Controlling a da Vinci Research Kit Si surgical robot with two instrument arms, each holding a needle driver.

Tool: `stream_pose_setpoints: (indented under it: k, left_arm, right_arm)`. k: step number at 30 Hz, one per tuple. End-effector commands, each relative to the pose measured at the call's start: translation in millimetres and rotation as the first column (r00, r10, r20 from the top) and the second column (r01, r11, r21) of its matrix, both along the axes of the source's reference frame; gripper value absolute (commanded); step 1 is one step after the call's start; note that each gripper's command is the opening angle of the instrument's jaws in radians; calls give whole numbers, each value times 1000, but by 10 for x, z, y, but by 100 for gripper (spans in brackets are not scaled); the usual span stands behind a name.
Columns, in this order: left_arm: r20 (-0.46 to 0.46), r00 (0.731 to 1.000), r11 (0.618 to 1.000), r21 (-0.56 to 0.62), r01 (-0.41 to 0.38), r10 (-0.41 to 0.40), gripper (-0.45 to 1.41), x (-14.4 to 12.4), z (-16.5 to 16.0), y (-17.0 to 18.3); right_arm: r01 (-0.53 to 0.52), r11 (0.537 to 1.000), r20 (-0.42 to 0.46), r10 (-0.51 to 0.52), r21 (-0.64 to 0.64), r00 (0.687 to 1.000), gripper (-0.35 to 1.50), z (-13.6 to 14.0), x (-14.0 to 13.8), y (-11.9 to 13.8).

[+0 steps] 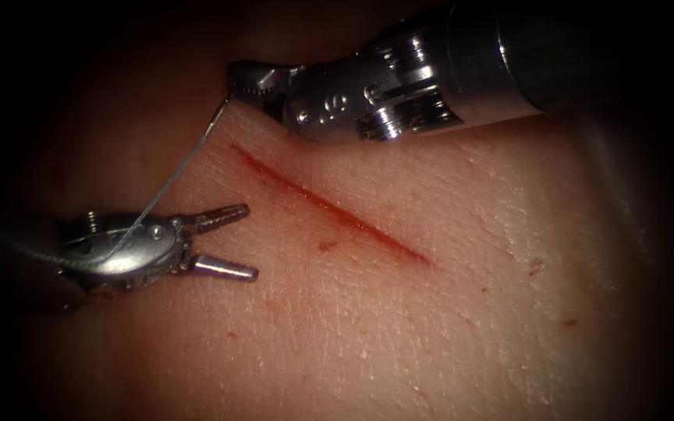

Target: Wound Closure

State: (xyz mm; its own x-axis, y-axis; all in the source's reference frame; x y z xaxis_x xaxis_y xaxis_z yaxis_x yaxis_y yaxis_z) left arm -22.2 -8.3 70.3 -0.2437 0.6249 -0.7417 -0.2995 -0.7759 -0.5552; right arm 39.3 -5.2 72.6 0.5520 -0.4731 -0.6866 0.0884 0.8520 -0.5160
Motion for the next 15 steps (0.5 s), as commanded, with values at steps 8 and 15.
stream_pose_setpoints:
  k: [8,15]
  left_arm:
    - [-18,1000,1000,27,3,-3,40,1,33,-7]
    - [-28,1000,999,35,1,0,40,4,45,-10]
  right_arm:
    - [8,1000,-7,-8,1,1000,-35,1,10,-9]
    - [15,1000,-13,-15,-1,1000,-35,0,16,-15]
